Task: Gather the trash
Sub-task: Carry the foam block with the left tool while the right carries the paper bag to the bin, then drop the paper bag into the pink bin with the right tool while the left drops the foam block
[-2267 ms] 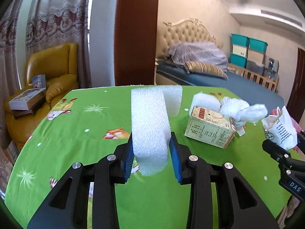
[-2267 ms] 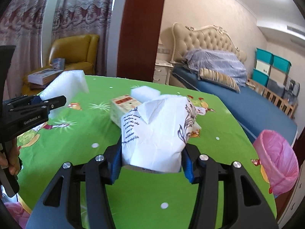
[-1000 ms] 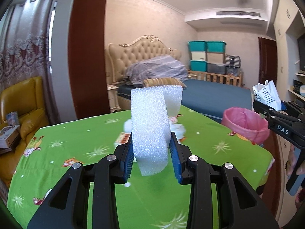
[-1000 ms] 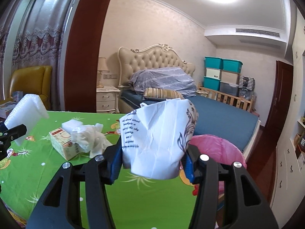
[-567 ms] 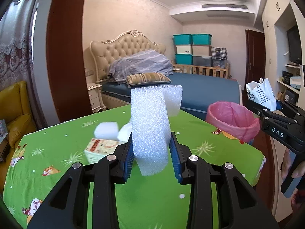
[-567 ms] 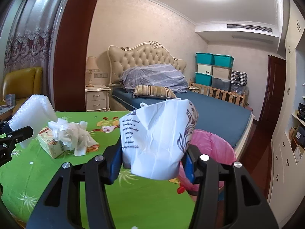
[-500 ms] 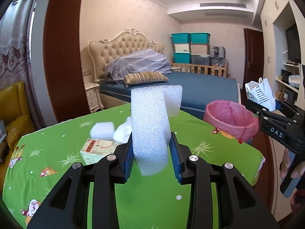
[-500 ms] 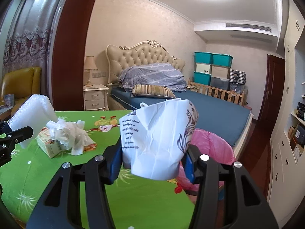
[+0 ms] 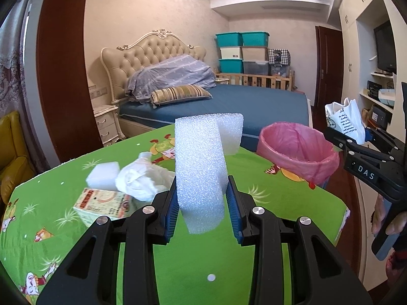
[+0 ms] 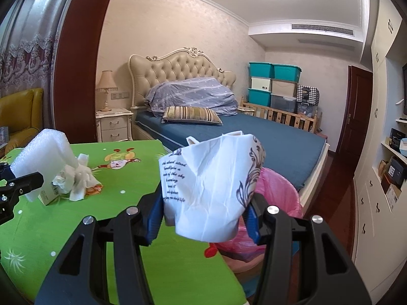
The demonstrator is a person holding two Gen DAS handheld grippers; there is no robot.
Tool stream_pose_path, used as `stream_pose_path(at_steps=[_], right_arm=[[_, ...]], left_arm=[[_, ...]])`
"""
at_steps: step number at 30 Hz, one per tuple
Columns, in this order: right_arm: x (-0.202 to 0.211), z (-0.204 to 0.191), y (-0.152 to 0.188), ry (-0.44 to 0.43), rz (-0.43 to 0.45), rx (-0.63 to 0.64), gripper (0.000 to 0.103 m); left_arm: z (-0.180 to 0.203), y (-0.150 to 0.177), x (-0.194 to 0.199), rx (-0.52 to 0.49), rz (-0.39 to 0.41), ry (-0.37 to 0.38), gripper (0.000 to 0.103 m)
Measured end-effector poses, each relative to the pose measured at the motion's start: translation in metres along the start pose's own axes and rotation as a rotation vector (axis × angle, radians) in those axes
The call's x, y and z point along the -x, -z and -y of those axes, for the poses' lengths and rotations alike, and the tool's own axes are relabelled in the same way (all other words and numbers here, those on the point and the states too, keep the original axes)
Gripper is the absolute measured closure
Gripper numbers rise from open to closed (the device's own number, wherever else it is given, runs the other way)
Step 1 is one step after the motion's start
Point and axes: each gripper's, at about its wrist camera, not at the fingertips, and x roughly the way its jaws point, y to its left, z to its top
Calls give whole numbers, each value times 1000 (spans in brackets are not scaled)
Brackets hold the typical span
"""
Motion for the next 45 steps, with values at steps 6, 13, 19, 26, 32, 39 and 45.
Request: stream_pose_path(at_steps=[6, 13, 19, 26, 32, 39, 45], right_arm=[[-11, 8, 4, 16, -3, 11, 51], [-22, 11, 8, 34, -3, 28, 51], [-30, 13, 10, 59, 2, 49, 51], [-41, 17, 14, 85, -5, 67, 51], [-48, 22, 14, 94, -9, 61, 51], [-62, 27, 14, 97, -22, 52, 51], [-95, 36, 12, 70, -57, 34, 50]], left_arm=[[12, -3, -13, -16, -19, 8, 70], [23, -7, -25, -34, -35, 20, 70], [30, -8, -35, -45, -51, 24, 70], [34, -6, -44, -52, -68, 26, 70], [38, -5, -50, -57, -82, 32, 70], [46, -8, -59, -69, -89, 37, 70], [50, -10, -69, -68, -103, 38, 70]])
